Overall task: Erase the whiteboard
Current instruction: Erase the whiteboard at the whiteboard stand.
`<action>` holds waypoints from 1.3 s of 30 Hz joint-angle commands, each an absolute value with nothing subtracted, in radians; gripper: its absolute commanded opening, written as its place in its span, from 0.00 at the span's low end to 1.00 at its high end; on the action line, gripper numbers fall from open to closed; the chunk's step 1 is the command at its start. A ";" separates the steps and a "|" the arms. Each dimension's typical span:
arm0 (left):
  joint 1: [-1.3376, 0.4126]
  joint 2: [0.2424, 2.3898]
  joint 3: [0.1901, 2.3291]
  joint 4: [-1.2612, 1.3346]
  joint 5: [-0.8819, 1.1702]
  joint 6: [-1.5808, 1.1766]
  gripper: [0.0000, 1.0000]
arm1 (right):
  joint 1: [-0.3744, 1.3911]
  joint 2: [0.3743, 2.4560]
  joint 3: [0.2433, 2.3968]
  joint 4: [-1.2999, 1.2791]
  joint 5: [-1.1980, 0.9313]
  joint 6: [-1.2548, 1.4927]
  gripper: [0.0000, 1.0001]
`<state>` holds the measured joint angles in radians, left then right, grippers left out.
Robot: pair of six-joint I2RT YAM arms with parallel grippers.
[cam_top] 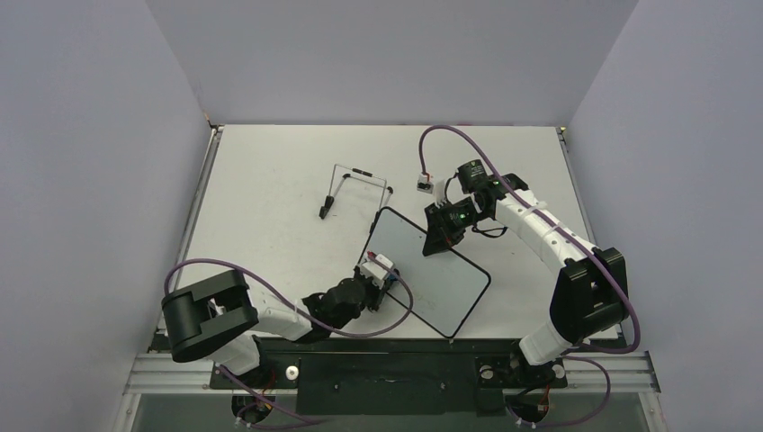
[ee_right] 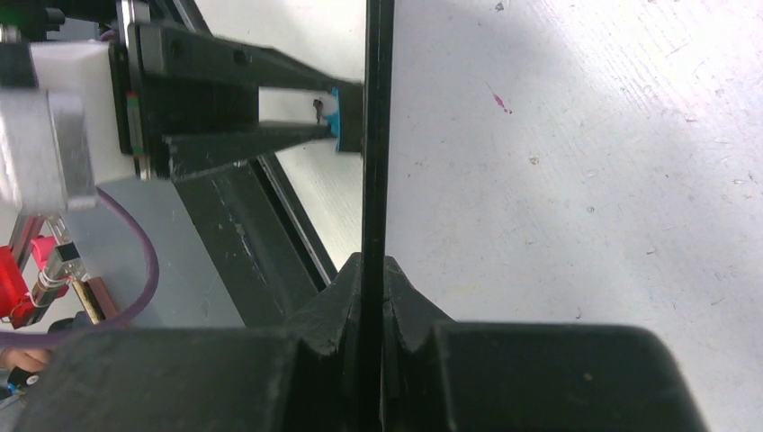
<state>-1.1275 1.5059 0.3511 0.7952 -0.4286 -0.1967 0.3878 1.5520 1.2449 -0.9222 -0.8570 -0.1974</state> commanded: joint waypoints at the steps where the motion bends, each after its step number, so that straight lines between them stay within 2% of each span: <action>1: -1.182 1.518 0.360 0.932 -0.360 -0.102 0.00 | 0.399 1.504 1.260 -0.902 -0.954 -0.204 0.00; 6: -1.151 1.538 0.319 1.011 -0.411 -0.158 0.00 | 0.399 1.499 1.259 -0.902 -0.953 -0.204 0.00; 13: -1.055 1.527 0.281 1.021 -0.381 -0.225 0.00 | 0.397 1.492 1.258 -0.902 -0.951 -0.204 0.00; 22: -1.203 1.588 0.354 1.017 -0.382 -0.055 0.00 | 0.393 1.494 1.261 -0.903 -0.951 -0.205 0.00; 30: -1.114 1.514 0.372 0.899 -0.546 -0.286 0.00 | 0.390 1.484 1.255 -0.901 -0.951 -0.206 0.00; 35: -1.072 1.488 0.344 0.896 -0.439 -0.295 0.00 | 0.391 1.486 1.256 -0.902 -0.953 -0.206 0.00; 39: -1.142 1.529 0.353 0.972 -0.332 -0.167 0.00 | 0.391 1.486 1.256 -0.902 -0.954 -0.206 0.00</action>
<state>-1.0836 1.5093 0.3428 0.8841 -0.4416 -0.2497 0.3851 1.5417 1.2449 -0.9157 -0.8555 -0.1997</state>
